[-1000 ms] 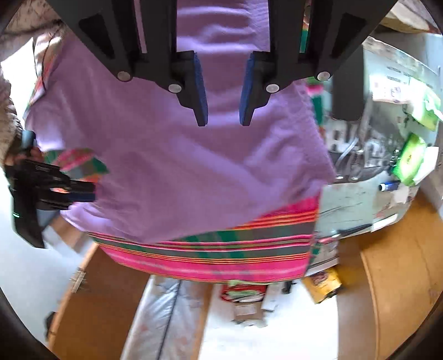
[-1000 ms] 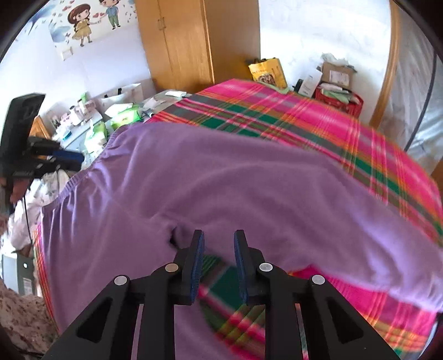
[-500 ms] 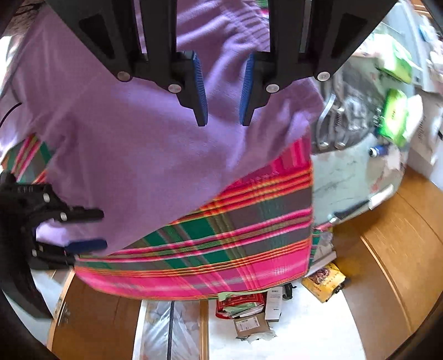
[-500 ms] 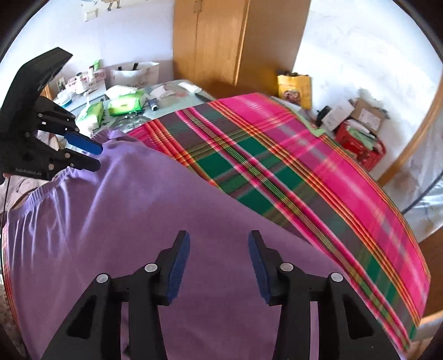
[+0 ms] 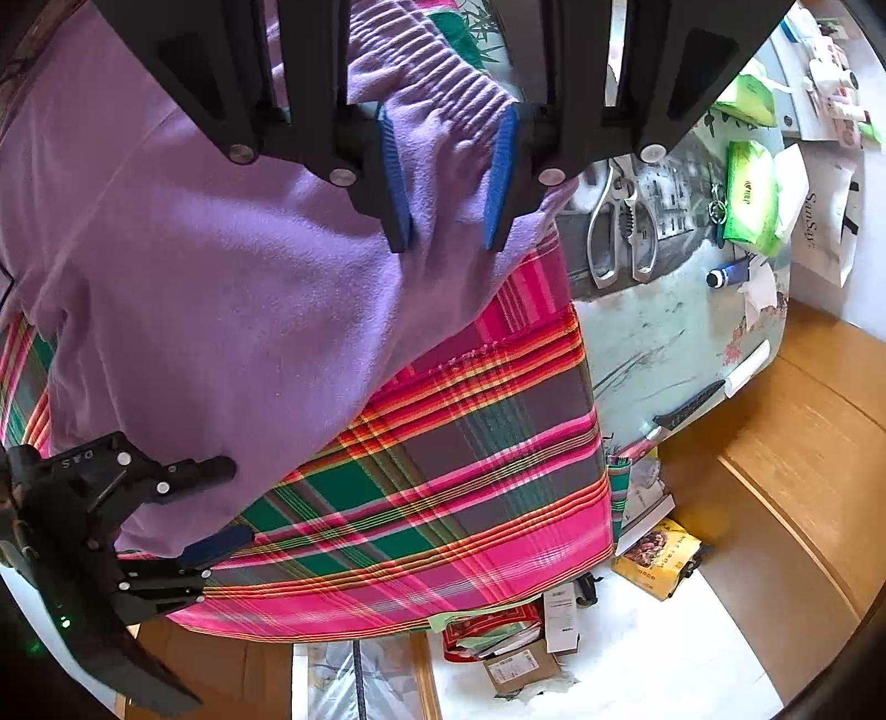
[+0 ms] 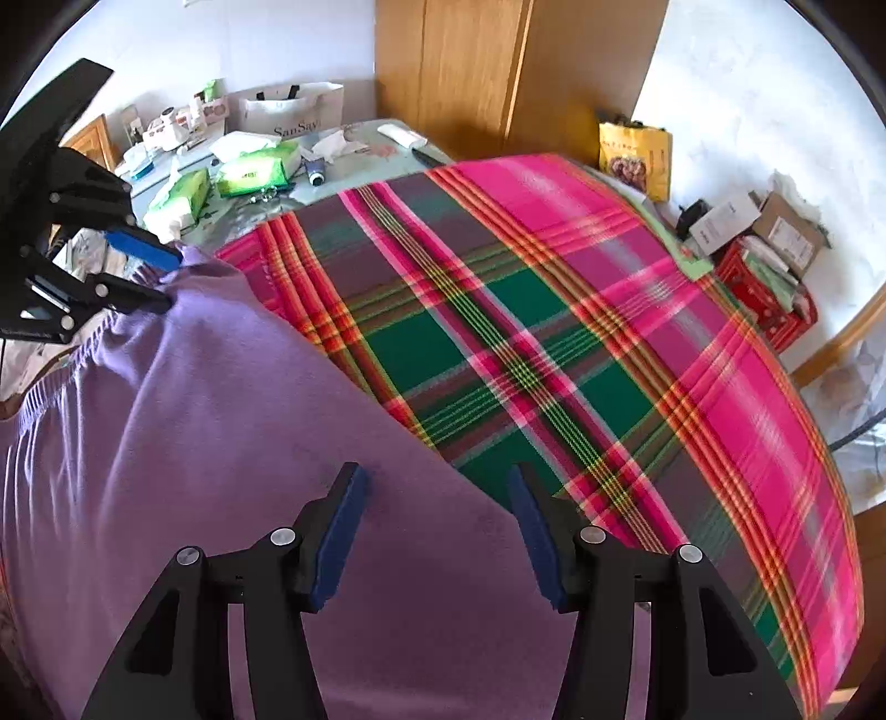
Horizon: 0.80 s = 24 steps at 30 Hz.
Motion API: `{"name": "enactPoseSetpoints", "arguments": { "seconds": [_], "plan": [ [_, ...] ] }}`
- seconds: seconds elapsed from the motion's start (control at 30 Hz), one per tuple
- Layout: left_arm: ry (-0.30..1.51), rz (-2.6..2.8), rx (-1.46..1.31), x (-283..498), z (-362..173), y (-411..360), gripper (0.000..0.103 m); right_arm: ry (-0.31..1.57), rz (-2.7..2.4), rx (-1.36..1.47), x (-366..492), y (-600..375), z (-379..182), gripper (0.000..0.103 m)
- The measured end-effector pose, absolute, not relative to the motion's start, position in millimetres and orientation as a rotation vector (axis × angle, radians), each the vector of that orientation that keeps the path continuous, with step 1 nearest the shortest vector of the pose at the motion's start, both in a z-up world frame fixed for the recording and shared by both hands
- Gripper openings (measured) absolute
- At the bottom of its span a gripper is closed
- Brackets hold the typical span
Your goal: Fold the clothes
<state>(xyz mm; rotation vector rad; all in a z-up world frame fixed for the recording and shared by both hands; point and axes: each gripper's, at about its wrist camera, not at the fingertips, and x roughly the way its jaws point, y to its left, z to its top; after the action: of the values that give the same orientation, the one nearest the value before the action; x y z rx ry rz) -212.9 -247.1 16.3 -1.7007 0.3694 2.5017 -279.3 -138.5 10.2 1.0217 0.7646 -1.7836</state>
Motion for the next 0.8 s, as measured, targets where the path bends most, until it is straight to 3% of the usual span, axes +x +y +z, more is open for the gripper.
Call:
{"name": "enactPoseSetpoints", "arguments": {
  "seconds": [0.47, 0.8],
  "plan": [
    [0.284, 2.533, -1.634, -210, 36, -278, 0.036, 0.664, -1.754, 1.052, -285, -131, 2, 0.057],
    [0.398, 2.443, -1.763, -227, 2, -280, 0.036, 0.656, -1.748, 1.047, -287, -131, 1, 0.057]
  ]
}}
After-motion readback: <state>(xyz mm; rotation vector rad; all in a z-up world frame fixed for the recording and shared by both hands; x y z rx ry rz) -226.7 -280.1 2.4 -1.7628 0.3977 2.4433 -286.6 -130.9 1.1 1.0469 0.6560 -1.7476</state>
